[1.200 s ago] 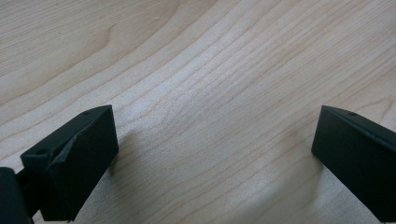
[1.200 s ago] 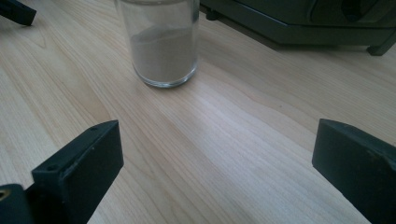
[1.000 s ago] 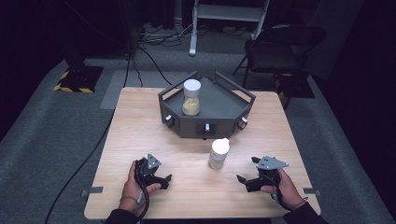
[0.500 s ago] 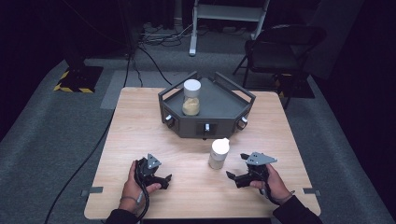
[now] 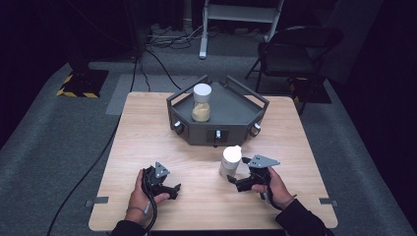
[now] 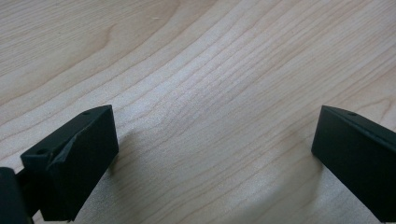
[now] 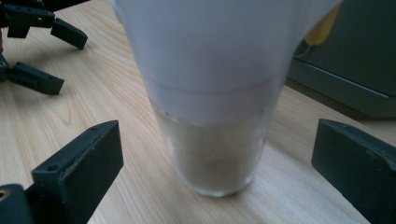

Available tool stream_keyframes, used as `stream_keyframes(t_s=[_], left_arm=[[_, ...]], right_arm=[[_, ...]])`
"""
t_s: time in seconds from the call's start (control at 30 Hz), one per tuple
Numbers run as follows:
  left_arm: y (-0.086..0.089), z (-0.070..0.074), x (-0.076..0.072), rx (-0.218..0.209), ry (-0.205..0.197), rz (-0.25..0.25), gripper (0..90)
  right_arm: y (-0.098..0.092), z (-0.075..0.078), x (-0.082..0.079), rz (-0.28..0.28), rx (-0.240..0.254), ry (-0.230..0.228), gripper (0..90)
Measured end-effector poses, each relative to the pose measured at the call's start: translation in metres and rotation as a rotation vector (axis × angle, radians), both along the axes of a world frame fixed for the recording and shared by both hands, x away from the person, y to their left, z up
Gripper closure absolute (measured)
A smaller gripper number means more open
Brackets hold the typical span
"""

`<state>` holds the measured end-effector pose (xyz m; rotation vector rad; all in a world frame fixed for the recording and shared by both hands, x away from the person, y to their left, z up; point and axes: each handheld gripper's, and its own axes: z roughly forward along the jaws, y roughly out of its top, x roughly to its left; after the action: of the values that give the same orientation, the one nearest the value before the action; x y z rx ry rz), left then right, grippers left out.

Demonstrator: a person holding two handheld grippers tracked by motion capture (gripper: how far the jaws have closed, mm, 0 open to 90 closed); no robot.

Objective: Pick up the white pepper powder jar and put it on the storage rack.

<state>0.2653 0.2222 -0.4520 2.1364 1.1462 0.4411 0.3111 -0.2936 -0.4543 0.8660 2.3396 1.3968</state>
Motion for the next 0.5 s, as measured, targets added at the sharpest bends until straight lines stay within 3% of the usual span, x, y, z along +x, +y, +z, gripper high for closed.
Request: stream_keyframes(t_s=[0.23,0.5], left_arm=[[0.000,0.000,0.000,0.001,0.000,0.001,0.0],[0.000,0.000,0.000,0.001,0.000,0.000,0.0]], right_arm=[[0.008,-0.002,0.008,-0.021,0.028,0.010,1.9],[0.012,-0.005,0.010,-0.019,0.077,0.012,17.6]])
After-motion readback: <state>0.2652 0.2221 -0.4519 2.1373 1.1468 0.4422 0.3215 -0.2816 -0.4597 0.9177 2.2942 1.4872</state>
